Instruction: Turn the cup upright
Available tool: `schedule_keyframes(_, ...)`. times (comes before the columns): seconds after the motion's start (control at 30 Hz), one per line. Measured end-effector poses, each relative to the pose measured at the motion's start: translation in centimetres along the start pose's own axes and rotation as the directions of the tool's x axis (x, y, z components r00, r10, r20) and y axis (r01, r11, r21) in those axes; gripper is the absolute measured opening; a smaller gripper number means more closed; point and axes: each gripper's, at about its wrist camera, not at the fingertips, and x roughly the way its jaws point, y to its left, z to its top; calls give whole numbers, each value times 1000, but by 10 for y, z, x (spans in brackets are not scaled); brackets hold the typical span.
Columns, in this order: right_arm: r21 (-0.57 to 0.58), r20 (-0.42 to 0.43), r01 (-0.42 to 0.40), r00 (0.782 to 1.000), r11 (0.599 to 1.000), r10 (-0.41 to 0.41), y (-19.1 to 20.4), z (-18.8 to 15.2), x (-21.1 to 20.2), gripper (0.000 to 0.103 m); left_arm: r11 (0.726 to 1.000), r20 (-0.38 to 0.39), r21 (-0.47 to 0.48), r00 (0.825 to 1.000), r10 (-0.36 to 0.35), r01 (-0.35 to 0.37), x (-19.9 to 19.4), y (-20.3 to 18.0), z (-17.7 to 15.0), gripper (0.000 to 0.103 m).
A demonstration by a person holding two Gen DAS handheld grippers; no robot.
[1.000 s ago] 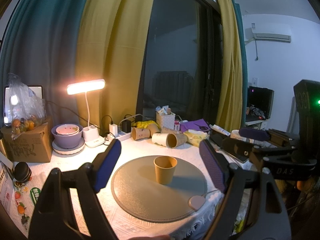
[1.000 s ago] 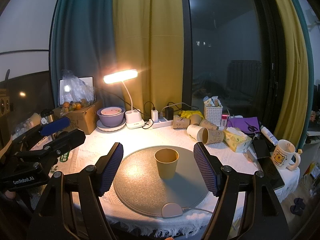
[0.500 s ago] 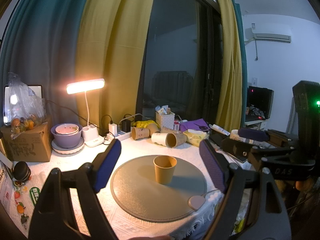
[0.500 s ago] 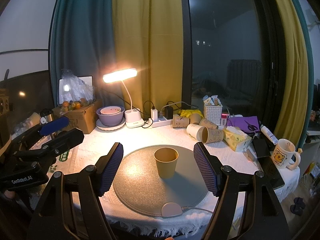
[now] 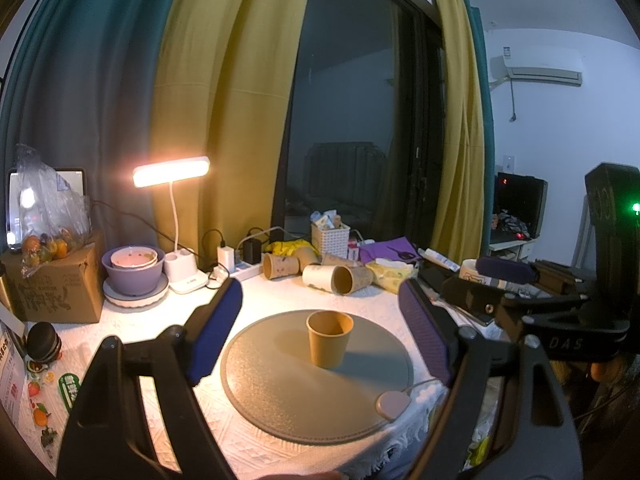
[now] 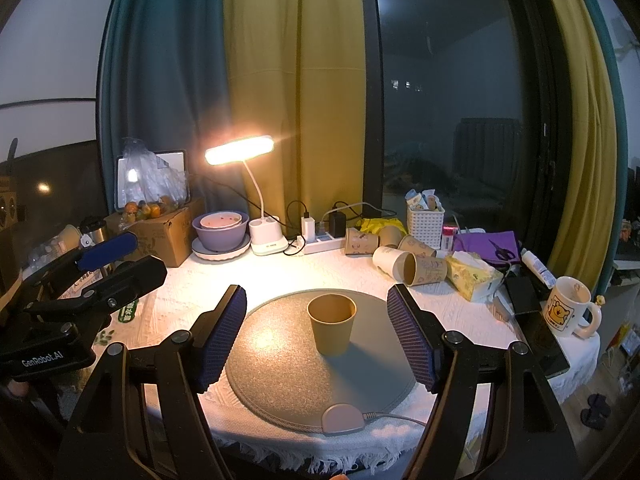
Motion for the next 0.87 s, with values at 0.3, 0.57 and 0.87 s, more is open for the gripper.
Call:
schedule_keyframes(0.3, 1, -2, 0, 1000, 1000, 0, 0, -2, 1, 76, 1000, -1, -1, 1000, 1, -1, 0, 0, 0, 81)
schedule_keyframes(0.57, 1, -3, -1, 1000, 1000, 1, -1, -3, 1, 76, 1000, -2, -1, 1000, 0, 0, 0, -2, 0, 81)
schedule_keyframes(0.87, 4, -10, -2, 1000, 1000, 2, -1, -7, 3, 76, 1000, -21, -5, 1000, -18, 18, -1, -10, -6, 82)
